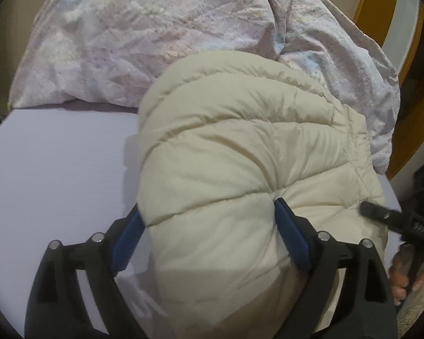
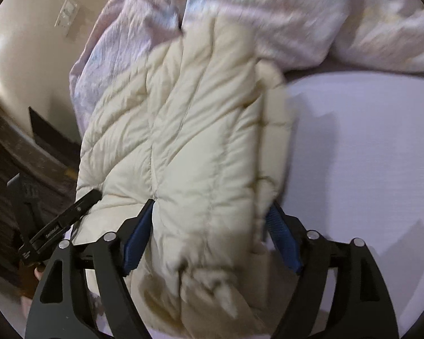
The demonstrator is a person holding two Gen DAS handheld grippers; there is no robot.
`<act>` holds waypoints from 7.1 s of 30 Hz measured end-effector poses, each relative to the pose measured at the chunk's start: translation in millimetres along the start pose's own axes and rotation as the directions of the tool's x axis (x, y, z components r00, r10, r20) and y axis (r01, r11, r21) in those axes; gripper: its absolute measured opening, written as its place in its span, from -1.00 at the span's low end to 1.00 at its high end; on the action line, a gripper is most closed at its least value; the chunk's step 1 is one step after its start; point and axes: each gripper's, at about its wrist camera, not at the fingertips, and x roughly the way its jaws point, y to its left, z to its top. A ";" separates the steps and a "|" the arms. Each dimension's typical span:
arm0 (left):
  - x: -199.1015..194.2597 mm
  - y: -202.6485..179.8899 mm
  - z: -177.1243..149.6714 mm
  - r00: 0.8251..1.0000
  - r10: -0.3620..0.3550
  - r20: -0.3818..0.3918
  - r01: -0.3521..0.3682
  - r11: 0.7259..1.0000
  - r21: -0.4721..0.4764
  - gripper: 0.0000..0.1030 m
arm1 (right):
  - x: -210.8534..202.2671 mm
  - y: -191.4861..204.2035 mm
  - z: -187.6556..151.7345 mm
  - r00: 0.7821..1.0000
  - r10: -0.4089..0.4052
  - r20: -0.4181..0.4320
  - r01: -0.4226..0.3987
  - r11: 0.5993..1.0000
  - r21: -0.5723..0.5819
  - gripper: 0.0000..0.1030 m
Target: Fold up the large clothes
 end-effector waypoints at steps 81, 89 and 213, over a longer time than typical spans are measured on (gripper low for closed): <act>-83.2 -38.2 -83.9 0.994 0.107 0.013 -0.108 0.988 0.108 0.95 | -28.1 82.4 -113.3 0.887 -0.416 0.203 0.451 0.875 -0.177 0.95; -100.7 -34.7 -114.0 0.990 0.139 0.000 -0.139 0.986 0.098 0.95 | -38.2 81.2 -143.5 0.900 -0.410 0.147 0.431 0.887 -0.165 0.95; -187.4 -66.6 -147.6 0.998 0.039 -0.051 -0.036 0.997 0.063 0.95 | -114.6 111.1 -188.2 0.953 -0.271 0.137 0.283 0.956 -0.079 0.95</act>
